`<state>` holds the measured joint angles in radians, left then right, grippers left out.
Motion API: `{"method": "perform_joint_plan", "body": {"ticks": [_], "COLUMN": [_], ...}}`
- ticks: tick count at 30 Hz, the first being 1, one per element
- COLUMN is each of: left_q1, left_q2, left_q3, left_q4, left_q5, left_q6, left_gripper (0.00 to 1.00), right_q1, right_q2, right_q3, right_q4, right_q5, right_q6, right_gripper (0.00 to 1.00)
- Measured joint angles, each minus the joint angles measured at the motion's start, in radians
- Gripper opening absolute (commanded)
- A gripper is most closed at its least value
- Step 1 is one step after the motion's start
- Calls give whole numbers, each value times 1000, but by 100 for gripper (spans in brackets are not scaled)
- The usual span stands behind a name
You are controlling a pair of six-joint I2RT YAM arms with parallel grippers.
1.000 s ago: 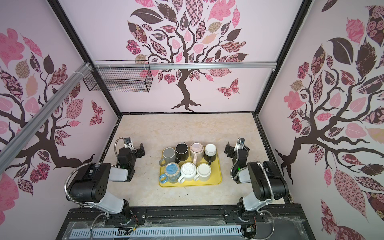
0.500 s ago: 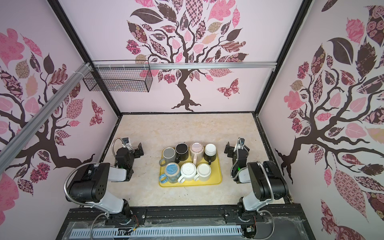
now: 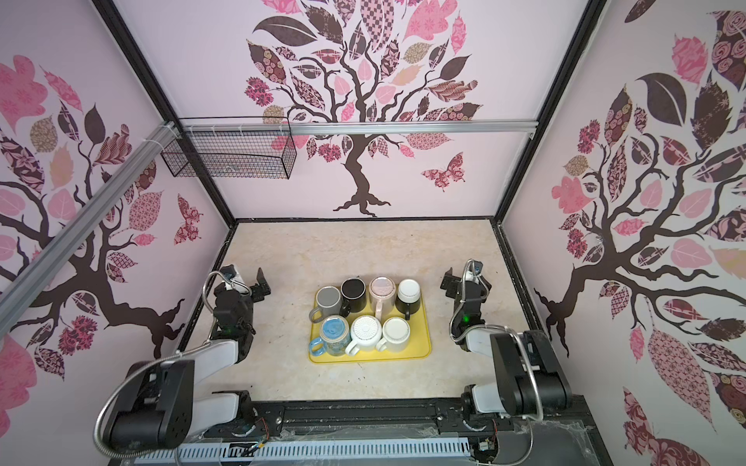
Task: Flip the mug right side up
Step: 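Move the left gripper over the blue butterfly mug while the right gripper approaches the tray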
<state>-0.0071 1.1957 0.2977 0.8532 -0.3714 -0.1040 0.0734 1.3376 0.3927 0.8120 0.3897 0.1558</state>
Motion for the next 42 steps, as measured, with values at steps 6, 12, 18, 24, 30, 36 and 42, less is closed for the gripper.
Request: {"method": "perform_joint_plan", "body": {"ticks": [6,12,18,24,30,36,42], "left_q1": [-18,-169,-509,-829,-908,-927,-928], "left_q2": [-210,-422,-460,-414,-399,-449,-423], "left_q3": [4,92,274,439,473,473,473], "left_q4": [-228,-574,-872,-1188,-1450,-1610,-1670], "left_q5": [-157,-53,-70,-71,17,64,87], "left_q6": [-183,-300,-307,-306,-350,-401,-426], "left_gripper": [96,96,96,96,92,81,76], "right_q1": [4,33,197,448,641,653,654], "right_q2": [-169,-291,-353,-377,-410,-415,-416], "right_q3": [147,193,280,336,379,390,359], "right_q4": [-293,-576,-775,-972,-1154,-1241,-1241], "right_q5": [24,-19,-90,-81,-58,-65,-78], "right_q6": [162,265,308,311,314,316,315], "right_gripper": [100,94,87,84,84,84,84]}}
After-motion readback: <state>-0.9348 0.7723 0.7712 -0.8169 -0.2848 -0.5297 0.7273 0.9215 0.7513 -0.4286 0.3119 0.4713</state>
